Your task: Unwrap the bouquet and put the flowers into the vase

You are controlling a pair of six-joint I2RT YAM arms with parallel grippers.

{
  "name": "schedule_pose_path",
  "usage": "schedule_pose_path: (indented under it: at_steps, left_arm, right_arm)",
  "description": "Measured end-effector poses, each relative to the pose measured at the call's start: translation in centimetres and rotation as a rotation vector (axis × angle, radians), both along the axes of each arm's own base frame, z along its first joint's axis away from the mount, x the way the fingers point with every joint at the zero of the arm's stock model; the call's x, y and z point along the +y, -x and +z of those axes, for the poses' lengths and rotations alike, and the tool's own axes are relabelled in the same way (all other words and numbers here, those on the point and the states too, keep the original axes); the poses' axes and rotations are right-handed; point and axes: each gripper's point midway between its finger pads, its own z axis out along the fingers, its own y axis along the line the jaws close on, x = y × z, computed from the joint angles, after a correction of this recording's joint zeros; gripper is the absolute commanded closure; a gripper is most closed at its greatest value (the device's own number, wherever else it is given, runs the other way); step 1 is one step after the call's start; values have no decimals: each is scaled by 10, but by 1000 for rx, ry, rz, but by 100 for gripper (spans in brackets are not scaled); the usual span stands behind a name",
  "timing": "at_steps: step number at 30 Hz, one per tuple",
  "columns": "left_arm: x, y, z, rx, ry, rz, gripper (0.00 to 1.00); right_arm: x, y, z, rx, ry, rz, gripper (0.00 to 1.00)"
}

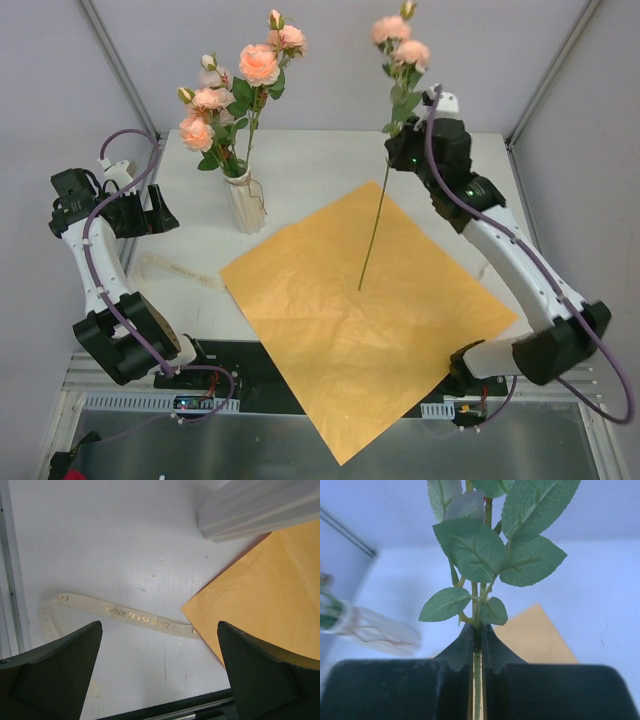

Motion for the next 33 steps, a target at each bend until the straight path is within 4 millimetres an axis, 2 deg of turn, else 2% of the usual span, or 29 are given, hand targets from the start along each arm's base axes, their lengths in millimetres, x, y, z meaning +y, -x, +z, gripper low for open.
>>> schedule_pose_path:
  at_steps: [2,4,5,8,10,13,17,23,28,33]
  left_arm:
    - [-1,0,0,2,5,3,1]
    - [-2,1,0,4,14,8,1]
    - [-2,0,1,5,20,12,1]
    - [-4,0,2,7,37,21,1]
    - [-5,0,3,9,49,28,1]
    - [-9,0,5,5,77,28,1]
    - [-13,0,8,-2,105,26,1]
    - [-19,1,17,-29,118,20,1]
    - [-21,2,21,-41,123,13,1]
    - [-24,3,22,-43,134,4,1]
  right_arm:
    - [6,17,62,-184,-76,45,99]
    - [18,44,122,-392,-152,131,99]
    - [25,60,146,-486,-182,182,99]
    - [50,99,194,-697,-245,334,99]
    - [64,112,215,-786,-272,405,99]
    - [96,117,238,-878,-295,503,99]
    - [145,114,261,-959,-333,609,99]
    - [203,101,275,-1026,-374,692,99]
    - [231,90,274,-1060,-386,712,99]
    - [246,82,271,-1080,-391,714,99]
